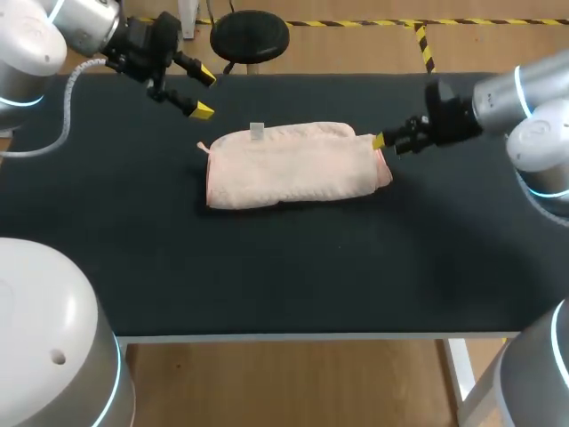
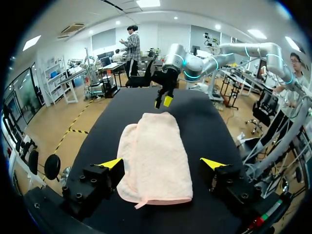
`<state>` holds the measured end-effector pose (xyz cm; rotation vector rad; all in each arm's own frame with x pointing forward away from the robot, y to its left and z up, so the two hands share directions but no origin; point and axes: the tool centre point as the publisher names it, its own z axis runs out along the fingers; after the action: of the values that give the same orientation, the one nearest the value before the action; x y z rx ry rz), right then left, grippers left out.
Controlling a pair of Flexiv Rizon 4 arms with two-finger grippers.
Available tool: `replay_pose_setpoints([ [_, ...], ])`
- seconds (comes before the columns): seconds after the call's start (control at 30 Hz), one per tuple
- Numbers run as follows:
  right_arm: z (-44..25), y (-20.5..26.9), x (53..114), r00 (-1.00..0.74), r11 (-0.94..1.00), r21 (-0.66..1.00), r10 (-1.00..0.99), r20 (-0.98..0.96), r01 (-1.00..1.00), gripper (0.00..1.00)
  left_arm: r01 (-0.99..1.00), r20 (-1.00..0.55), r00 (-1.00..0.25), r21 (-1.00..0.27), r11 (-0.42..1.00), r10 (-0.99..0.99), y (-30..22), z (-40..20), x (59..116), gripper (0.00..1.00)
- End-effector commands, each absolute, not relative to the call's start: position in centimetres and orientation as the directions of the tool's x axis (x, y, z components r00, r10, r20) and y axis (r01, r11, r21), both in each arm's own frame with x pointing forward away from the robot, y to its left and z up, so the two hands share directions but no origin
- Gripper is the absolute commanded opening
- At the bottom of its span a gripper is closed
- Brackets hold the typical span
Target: Fold the towel
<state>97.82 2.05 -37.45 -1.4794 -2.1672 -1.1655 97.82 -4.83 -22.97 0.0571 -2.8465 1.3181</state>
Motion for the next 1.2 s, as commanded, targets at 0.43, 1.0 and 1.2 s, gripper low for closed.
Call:
replay_pose_setpoints([
  [0.43,-39.9,1.5,98.5,-0.380,0.198,0.329,0.589,0.713,0.923,1.00,-0.034,0.017,-0.999,-0.764,0.645,-0.032,-4.9,-23.1,97.8,1.00],
  [1.0,-41.4,2.9,98.4,-0.390,0.241,0.307,0.539,0.747,0.921,1.00,-0.034,0.017,-0.999,-0.764,0.645,-0.032,-4.9,-23.1,97.8,1.00],
  [1.2,-42.0,3.9,98.1,-0.377,0.234,0.297,0.525,0.763,0.926,1.00,-0.034,0.017,-0.999,-0.764,0.645,-0.032,-4.9,-23.1,97.8,1.00],
])
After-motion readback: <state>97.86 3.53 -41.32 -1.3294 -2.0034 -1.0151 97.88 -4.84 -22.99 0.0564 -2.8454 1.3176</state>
